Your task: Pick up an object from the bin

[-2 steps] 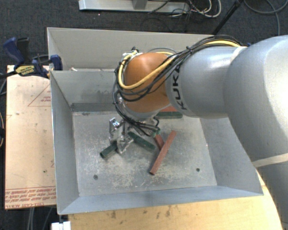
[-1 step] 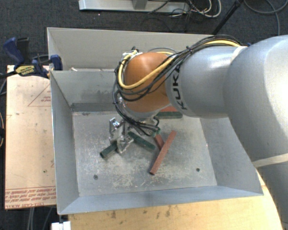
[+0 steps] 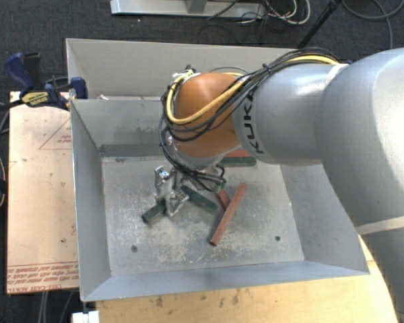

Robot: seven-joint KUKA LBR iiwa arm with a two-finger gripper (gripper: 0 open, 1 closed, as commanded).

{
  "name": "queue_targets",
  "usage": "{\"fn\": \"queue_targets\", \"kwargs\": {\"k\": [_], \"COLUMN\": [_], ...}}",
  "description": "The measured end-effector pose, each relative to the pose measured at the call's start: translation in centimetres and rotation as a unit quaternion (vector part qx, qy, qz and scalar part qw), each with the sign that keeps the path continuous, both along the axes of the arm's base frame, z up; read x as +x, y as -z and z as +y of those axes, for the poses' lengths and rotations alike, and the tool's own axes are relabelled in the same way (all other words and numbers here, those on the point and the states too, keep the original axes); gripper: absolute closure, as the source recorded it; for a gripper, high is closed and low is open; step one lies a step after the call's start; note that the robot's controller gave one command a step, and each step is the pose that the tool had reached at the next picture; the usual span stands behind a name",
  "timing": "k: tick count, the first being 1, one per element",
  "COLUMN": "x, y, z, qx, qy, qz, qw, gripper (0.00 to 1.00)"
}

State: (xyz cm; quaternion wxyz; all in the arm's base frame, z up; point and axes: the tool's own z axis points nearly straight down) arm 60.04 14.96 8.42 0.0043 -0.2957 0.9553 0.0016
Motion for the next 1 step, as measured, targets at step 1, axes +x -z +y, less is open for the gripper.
{"fn": "queue_targets", "kwargs": {"k": [1], "x": [-0.10], "y": [-0.78], "z": [-0.06], "qx": [-0.001], "qy": [0.000], "qz": [0.0022], "qw": [1.0000], "gripper": [1.00]}}
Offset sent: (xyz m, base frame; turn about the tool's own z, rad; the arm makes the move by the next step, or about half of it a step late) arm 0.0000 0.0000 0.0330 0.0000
